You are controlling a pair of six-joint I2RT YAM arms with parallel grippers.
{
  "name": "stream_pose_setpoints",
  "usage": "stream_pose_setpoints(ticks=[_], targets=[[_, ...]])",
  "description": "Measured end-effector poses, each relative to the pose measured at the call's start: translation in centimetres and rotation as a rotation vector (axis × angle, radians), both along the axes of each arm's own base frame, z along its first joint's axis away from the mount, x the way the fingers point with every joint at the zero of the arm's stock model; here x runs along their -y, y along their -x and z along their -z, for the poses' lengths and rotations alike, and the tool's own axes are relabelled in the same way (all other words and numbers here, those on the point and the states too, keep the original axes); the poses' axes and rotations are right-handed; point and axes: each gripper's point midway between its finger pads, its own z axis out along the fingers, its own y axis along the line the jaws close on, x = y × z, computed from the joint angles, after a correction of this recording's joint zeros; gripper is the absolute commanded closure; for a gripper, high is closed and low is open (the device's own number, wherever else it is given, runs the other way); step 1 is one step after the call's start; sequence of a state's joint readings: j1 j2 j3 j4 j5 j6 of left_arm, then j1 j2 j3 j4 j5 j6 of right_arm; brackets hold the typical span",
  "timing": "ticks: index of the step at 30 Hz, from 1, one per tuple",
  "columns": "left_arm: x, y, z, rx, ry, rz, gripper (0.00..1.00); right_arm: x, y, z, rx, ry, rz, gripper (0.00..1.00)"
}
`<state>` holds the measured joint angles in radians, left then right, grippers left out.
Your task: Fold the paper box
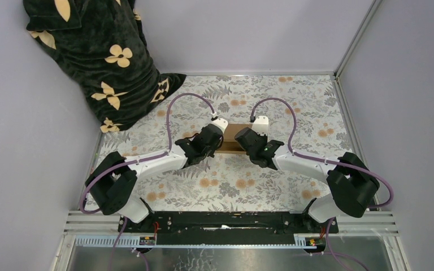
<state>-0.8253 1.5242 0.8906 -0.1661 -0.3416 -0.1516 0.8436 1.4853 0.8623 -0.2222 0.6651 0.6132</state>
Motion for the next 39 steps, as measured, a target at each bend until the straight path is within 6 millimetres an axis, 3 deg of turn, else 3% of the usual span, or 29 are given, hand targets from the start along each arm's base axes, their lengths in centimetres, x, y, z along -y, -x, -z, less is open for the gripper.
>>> stream_pose_setpoints(ticks=[5, 16, 28, 32, 39], targets=[[0.1, 0.0, 0.0, 0.004, -0.001, -0.004, 0.97, 0.0, 0.1, 0.4, 0.001, -0.013, 0.011, 0.88], [0.1, 1.0, 1.2, 0.017, -0.009, -0.001, 0.96, 0.1, 0.7, 1.7, -0.017, -0.036, 0.01, 0.9], [0.3, 1.0, 2.2, 0.023, 0.012, -0.013, 0.84, -0.2, 0.8, 2.2, -0.029, -0.038, 0.004, 0.89], [2.4, 1.5, 2.7, 0.006, 0.067, 0.037, 0.75, -3.1, 1.1, 2.4, -0.037, -0.125, -0.059, 0.87], [3.7, 1.8, 2.7, 0.006, 0.107, 0.059, 0.73, -4.4, 1.2, 2.6, -0.042, -0.164, -0.084, 0.87]])
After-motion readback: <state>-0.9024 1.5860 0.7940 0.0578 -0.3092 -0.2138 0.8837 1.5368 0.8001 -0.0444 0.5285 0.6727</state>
